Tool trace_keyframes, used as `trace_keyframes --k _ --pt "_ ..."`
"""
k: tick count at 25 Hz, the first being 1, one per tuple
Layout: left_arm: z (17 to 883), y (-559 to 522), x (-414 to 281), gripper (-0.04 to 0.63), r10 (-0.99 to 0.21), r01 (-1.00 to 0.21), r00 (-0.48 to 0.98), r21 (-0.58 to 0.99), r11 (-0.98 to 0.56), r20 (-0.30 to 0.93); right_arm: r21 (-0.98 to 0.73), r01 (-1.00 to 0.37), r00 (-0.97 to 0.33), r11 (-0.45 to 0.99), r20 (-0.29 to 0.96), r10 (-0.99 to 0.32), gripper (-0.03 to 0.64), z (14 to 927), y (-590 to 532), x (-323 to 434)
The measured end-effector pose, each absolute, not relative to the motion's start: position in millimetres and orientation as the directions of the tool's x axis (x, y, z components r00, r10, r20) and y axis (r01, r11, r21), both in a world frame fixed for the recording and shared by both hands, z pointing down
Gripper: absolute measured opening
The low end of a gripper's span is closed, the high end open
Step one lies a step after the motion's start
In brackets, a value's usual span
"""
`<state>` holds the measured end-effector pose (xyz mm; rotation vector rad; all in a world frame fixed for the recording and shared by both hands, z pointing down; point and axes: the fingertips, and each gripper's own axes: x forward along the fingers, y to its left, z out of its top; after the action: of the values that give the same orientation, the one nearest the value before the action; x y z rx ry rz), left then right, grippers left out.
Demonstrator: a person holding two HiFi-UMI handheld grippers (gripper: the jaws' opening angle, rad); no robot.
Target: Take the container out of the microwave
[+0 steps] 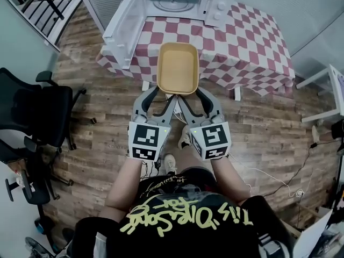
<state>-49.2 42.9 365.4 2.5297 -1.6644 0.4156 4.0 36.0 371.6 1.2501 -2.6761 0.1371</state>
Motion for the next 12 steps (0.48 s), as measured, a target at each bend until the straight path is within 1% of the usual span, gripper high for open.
trace_keyframes --k 12 --pt "365.6 82.4 -41.0 0.201 -0.882 -0.901 0.389 -0.091 -0.425 0.265 0.0 -0.779 -0.615 0.627 0.196 -0.764 0.21 372.0 76.5 12.0"
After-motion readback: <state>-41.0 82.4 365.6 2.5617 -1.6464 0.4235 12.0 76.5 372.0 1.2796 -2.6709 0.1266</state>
